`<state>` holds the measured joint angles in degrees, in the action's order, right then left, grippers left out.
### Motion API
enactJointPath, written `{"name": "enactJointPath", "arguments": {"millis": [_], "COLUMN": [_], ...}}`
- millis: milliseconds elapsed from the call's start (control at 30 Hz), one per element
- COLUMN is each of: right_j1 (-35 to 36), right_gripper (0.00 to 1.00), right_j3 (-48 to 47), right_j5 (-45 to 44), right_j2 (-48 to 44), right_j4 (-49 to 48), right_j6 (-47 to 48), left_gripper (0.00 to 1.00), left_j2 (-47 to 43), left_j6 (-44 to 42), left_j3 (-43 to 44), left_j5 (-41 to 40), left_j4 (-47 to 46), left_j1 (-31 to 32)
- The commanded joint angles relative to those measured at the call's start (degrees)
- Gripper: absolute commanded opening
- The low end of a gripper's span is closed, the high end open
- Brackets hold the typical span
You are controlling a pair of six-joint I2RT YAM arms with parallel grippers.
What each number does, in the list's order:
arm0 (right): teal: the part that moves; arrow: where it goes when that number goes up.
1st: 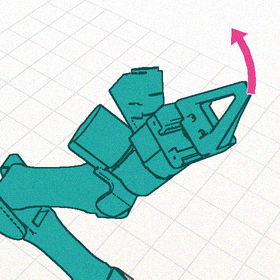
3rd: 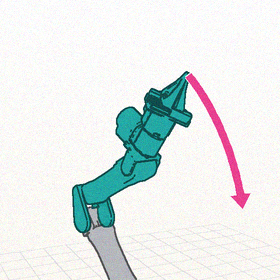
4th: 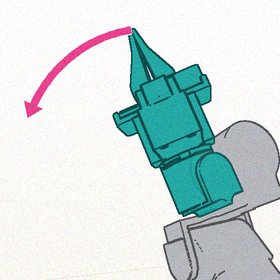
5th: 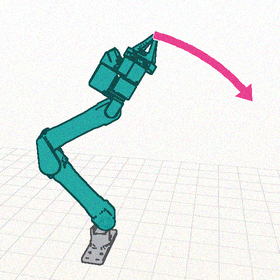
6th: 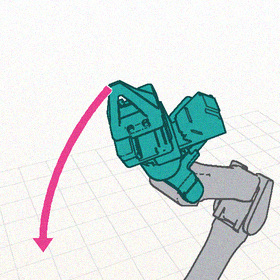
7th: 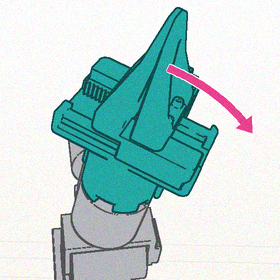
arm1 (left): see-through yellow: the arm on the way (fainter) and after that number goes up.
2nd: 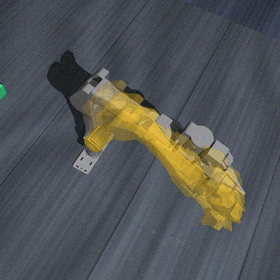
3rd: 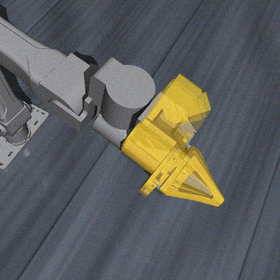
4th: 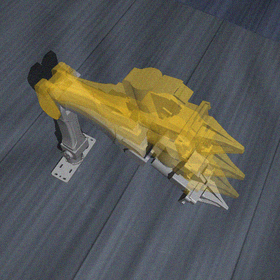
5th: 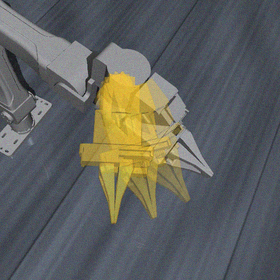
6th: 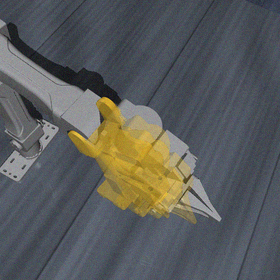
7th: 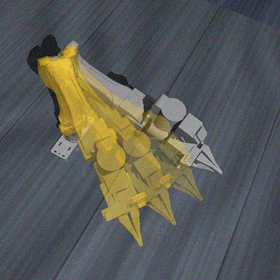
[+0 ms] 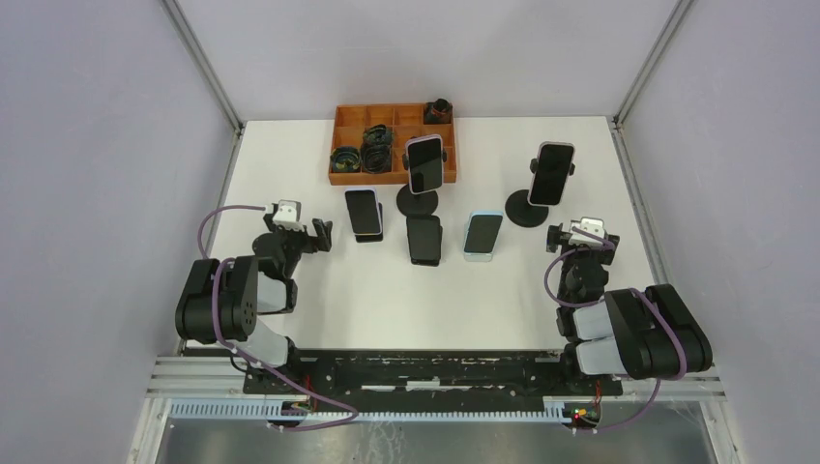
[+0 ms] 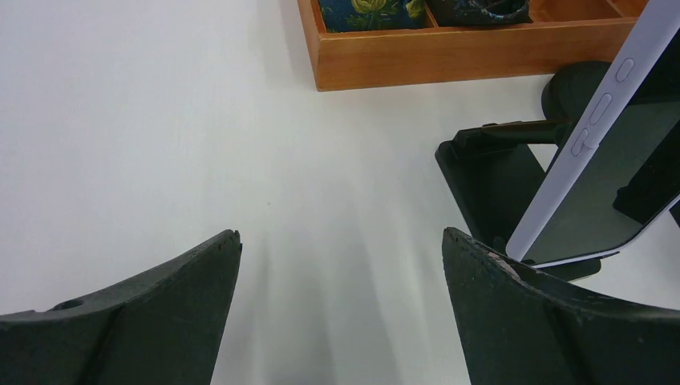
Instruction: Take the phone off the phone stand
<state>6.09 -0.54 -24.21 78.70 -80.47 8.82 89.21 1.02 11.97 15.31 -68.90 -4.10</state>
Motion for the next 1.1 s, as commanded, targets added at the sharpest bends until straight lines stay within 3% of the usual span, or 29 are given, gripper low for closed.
{"name": "enactJointPath", "arguments": {"millis": [0,300,400,567,833,867,967,1067], "right_j1": [-0.2,-0.1,0.0,0.9,1.1,1.1,1.0,1.0], "right_gripper": [0.98,0.98,0.98,0.98,0.98,0.98,0.98,0.98], "right_j3": [6.7,6.6,5.7,-4.1,-3.5,-3.4,-3.7,-6.3], "right_j5": [0.4,-0.3,1.4,-4.0,-1.8,-1.1,1.6,4.9], "right_j2": [-0.8,-1.1,-4.0,-14.1,-28.2,-29.1,-32.7,-35.2], "right_j4": [-1.7,-2.1,2.1,27.6,42.1,43.8,47.6,52.9], "right_j6": [-0.8,-1.0,-0.3,-1.8,-12.3,-13.5,-16.8,-19.4], "left_gripper": [1.0,1.0,1.0,1.0,1.0,1.0,1.0,1.0], "left_j2": [-0.7,-1.1,-3.6,-3.7,-4.1,-5.5,-12.1,-14.9], "left_j6": [-1.8,-1.7,-2.0,-1.6,-1.3,-0.4,-2.9,-7.0], "left_j3": [0.7,0.4,1.1,0.8,1.5,3.3,15.1,22.1], "left_j5": [0.3,0.7,1.0,1.0,0.5,1.6,3.9,5.7], "left_j4": [-2.0,-2.4,1.8,1.0,1.7,4.3,30.3,42.9], "left_j1": [0.1,0.1,-0.4,-0.8,-0.9,-1.2,-1.5,-2.9]}}
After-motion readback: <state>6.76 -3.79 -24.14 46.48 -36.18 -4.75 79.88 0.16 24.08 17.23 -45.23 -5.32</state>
